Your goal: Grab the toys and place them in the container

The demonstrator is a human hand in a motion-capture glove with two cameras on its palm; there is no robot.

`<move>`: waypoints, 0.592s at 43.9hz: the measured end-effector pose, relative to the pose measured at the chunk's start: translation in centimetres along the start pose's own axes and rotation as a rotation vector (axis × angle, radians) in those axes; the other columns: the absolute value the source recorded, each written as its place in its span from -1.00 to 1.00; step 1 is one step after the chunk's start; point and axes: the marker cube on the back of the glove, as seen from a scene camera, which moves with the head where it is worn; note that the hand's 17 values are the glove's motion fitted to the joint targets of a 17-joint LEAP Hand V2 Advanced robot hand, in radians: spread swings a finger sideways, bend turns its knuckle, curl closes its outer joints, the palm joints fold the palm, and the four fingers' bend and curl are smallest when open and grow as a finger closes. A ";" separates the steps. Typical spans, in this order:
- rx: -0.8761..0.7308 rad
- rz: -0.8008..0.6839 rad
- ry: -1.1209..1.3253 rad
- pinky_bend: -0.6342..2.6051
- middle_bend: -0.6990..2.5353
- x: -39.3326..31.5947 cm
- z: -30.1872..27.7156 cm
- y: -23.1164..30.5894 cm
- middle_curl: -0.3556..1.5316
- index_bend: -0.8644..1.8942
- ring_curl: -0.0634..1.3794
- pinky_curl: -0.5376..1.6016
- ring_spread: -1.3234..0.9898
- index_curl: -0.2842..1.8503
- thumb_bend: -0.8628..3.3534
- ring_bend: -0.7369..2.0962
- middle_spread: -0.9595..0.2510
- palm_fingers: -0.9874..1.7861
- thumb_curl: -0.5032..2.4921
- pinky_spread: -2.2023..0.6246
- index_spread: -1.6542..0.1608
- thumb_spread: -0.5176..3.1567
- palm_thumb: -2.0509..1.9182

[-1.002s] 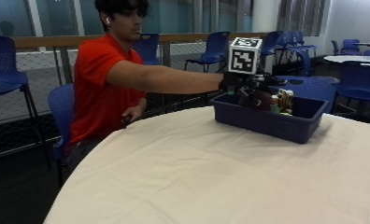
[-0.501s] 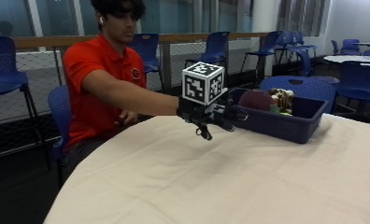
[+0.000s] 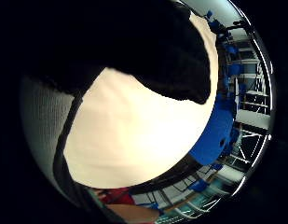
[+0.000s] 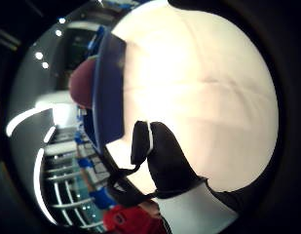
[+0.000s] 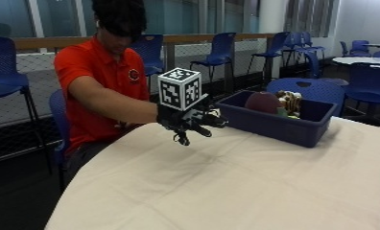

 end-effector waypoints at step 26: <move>0.021 0.053 0.014 0.05 -0.51 4.2 -0.7 1.8 -0.46 -0.25 -0.75 -0.20 0.18 -0.40 -0.61 -0.39 0.48 -0.47 -0.48 0.65 0.41 -0.05 0.02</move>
